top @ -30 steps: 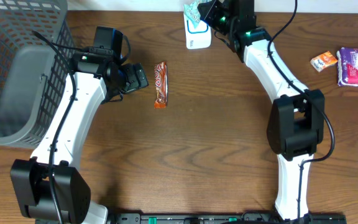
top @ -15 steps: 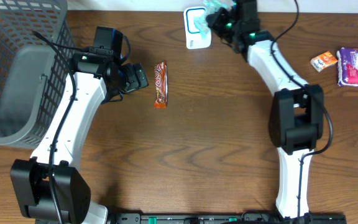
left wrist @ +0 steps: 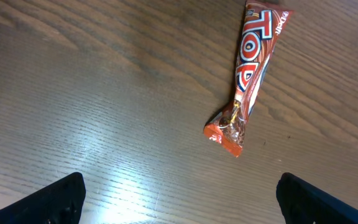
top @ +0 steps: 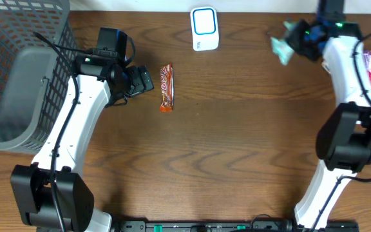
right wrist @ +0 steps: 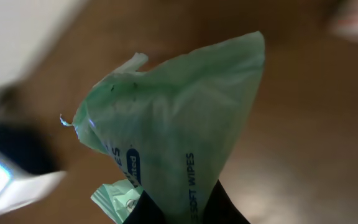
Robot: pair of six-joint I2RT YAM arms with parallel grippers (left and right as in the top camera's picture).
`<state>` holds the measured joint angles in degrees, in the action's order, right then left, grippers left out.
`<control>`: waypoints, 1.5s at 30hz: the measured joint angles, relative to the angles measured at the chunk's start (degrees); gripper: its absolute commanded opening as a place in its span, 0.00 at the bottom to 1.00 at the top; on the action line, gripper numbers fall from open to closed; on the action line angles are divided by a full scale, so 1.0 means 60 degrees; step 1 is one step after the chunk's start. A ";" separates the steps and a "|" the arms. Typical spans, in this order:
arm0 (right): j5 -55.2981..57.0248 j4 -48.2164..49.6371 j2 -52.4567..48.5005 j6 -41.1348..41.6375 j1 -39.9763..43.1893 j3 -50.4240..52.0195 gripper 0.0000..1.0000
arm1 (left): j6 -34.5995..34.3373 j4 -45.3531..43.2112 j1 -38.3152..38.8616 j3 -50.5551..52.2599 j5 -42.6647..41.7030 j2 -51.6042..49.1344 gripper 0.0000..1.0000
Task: Scan the item barcode
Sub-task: 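Carry the wipes pack right and drop it by the packs, then move the right gripper left over the red TOP chocolate bar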
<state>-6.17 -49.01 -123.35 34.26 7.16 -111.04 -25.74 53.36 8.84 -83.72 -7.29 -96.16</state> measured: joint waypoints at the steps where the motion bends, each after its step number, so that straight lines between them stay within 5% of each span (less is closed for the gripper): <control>1: 0.0299 -0.0233 0.0000 -0.0135 0.0149 0.0000 0.01 | 0.0004 0.0000 0.0000 0.0000 0.0000 0.0000 0.98; 7: 0.2386 -0.1151 0.0000 -0.1282 0.0903 0.0004 0.03 | 0.0000 0.0000 0.0000 0.0000 0.0000 0.0000 0.98; 18: 0.3388 -0.0852 0.0000 -0.2830 0.1559 0.0109 0.09 | 0.0004 0.0000 0.0000 0.0000 0.0000 0.0000 0.98; 26: 0.3796 -0.0550 0.0000 -0.3293 0.1708 0.0288 0.64 | 0.0000 0.0000 0.0000 0.0000 0.0000 0.0000 0.98; 28: 0.3858 -0.0550 0.0000 -0.3337 0.1708 0.0288 0.70 | 0.0000 0.0000 0.0000 0.0000 0.0000 0.0000 0.98; 39: 0.3501 -0.1271 0.0109 -0.3344 0.1636 0.0291 0.73 | 0.0000 0.0000 0.0000 0.0000 0.0000 0.0000 0.98; 45: 0.0914 -0.2014 0.0856 -0.3340 0.1096 0.0295 0.75 | 0.0000 0.0004 0.0000 0.0000 0.0000 0.0000 0.98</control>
<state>-0.69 -61.10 -118.21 14.22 13.74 -109.27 -25.74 53.39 8.84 -83.72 -7.29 -96.16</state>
